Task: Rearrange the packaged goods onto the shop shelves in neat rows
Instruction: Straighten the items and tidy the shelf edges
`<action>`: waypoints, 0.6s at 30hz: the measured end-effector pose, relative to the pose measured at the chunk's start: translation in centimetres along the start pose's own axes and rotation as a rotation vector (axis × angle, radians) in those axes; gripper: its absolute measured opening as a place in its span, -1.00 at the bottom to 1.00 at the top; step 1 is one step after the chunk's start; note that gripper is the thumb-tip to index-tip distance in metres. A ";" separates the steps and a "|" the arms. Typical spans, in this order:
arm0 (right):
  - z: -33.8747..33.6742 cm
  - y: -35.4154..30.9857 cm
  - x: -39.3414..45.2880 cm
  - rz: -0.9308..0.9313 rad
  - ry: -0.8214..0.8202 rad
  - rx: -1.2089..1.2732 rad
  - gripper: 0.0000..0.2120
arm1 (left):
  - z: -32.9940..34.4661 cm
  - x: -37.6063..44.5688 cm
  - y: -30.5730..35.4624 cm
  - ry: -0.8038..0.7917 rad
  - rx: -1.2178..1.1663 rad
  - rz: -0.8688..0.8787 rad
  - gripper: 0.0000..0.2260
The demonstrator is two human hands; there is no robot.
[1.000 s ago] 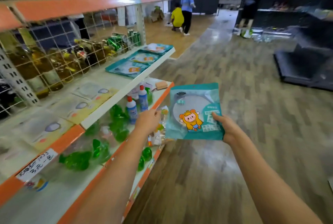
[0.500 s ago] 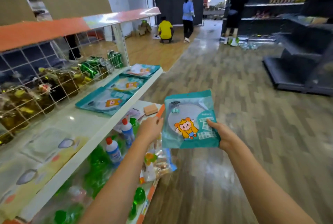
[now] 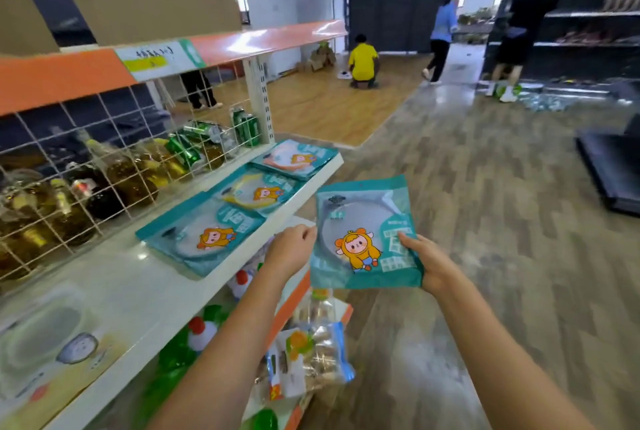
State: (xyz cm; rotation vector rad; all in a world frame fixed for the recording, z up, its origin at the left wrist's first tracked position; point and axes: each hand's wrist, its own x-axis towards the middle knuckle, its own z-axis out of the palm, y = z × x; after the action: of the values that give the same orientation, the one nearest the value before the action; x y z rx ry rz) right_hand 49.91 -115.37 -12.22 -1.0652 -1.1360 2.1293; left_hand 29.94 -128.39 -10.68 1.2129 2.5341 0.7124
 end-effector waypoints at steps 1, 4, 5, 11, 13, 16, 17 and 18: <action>0.2 -0.7 1.4 0.007 -0.022 -0.014 -0.92 | -0.1 1.1 0.2 0.007 -0.017 -0.027 -0.63; 0.8 -3.0 5.6 0.023 -0.092 -0.076 -0.93 | -0.3 4.4 1.0 0.041 -0.080 -0.113 -0.63; 1.0 -3.8 7.0 0.028 -0.115 -0.095 -0.93 | -0.4 5.4 1.3 0.056 -0.119 -0.150 -0.64; 3.5 -7.6 13.7 0.071 -0.269 -0.166 -0.93 | -1.3 10.3 1.1 0.168 -0.428 -0.321 -0.74; 4.6 -8.2 15.4 0.081 -0.324 -0.195 -0.92 | -1.8 11.0 0.7 0.223 -0.675 -0.401 -0.74; 6.9 -8.6 17.1 0.111 -0.393 -0.261 -0.93 | -2.3 10.9 -0.3 0.270 -0.881 -0.497 -0.71; 7.7 -8.6 17.5 0.122 -0.407 -0.281 -0.93 | -2.5 10.8 -0.6 0.283 -0.890 -0.514 -0.74; 8.5 -8.5 17.8 0.138 -0.422 -0.295 -0.94 | -2.7 10.6 -1.3 0.308 -0.908 -0.534 -0.78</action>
State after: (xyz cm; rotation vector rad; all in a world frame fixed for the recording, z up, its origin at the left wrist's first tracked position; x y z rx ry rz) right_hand 33.30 -102.08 -9.28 -0.8529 -1.6564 2.4219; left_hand 21.31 -121.72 -9.13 0.1273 2.1004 1.6960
